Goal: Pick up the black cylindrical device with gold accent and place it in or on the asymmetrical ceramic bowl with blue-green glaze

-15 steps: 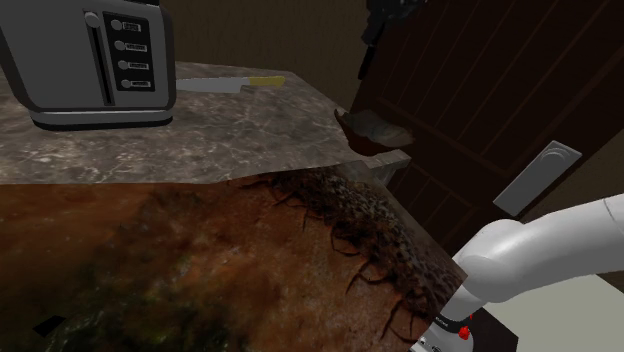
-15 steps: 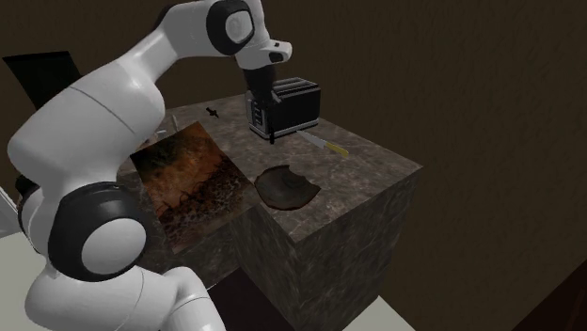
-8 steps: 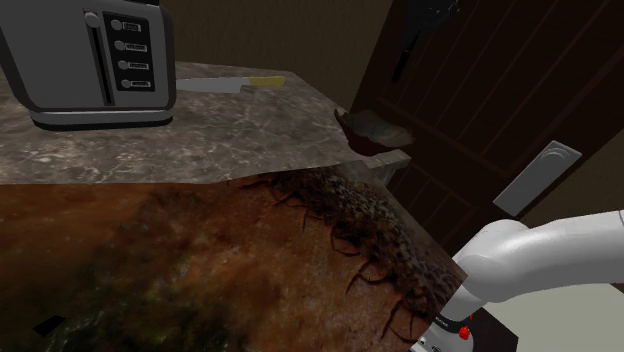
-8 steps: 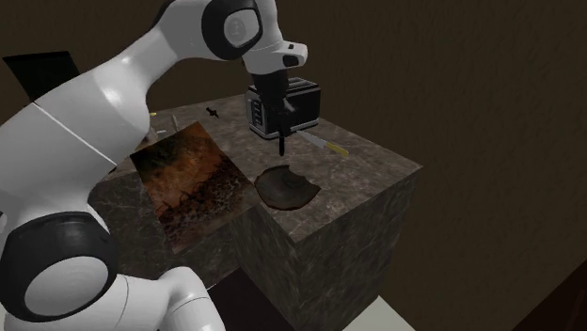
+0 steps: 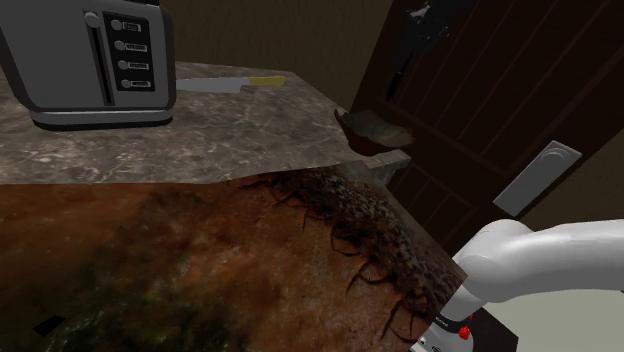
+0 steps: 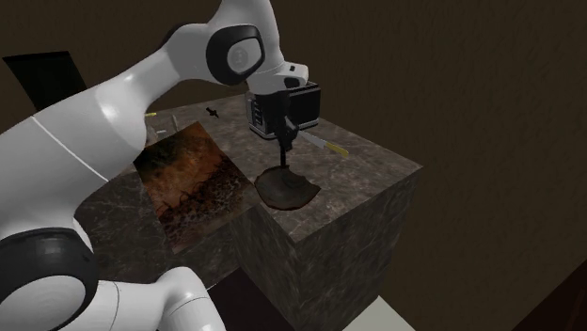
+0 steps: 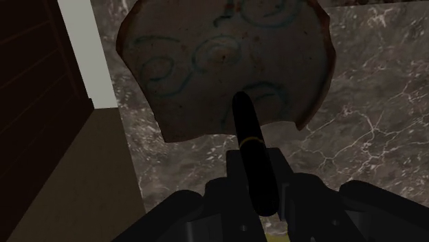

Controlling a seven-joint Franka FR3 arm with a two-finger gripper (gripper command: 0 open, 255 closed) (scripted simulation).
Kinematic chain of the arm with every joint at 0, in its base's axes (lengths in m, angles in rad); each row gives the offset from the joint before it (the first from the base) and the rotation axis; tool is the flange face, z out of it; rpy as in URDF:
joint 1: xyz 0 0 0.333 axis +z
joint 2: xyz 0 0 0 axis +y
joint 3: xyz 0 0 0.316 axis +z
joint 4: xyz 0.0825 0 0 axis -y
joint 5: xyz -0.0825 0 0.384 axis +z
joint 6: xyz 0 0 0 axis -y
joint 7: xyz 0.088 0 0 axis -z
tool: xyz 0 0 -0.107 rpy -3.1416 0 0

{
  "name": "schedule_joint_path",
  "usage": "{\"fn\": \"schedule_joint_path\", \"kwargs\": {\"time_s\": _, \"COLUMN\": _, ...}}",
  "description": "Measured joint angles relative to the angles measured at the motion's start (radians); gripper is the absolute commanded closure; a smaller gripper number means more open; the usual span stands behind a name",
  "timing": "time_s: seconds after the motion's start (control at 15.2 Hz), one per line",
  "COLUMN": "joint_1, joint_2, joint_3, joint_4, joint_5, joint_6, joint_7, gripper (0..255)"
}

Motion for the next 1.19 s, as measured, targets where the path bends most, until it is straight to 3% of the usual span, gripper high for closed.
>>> {"fn": "schedule_joint_path", "kwargs": {"time_s": 0.59, "joint_1": 0.008, "joint_2": -0.068, "joint_3": -0.001, "joint_4": -0.178, "joint_5": 0.01, "joint_6": 0.109, "joint_7": -0.007, "gripper": 255}}
{"fn": "schedule_joint_path", "kwargs": {"time_s": 0.99, "joint_1": 0.01, "joint_2": -0.075, "joint_3": 0.002, "joint_4": -0.197, "joint_5": 0.011, "joint_6": 0.123, "joint_7": -0.006, "gripper": 255}}
{"fn": "schedule_joint_path", "kwargs": {"time_s": 1.06, "joint_1": 0.01, "joint_2": -0.075, "joint_3": 0.002, "joint_4": -0.197, "joint_5": 0.011, "joint_6": 0.123, "joint_7": -0.006, "gripper": 0}}
{"fn": "schedule_joint_path", "kwargs": {"time_s": 1.19, "joint_1": 0.01, "joint_2": -0.075, "joint_3": 0.002, "joint_4": -0.197, "joint_5": 0.011, "joint_6": 0.123, "joint_7": -0.006, "gripper": 0}}
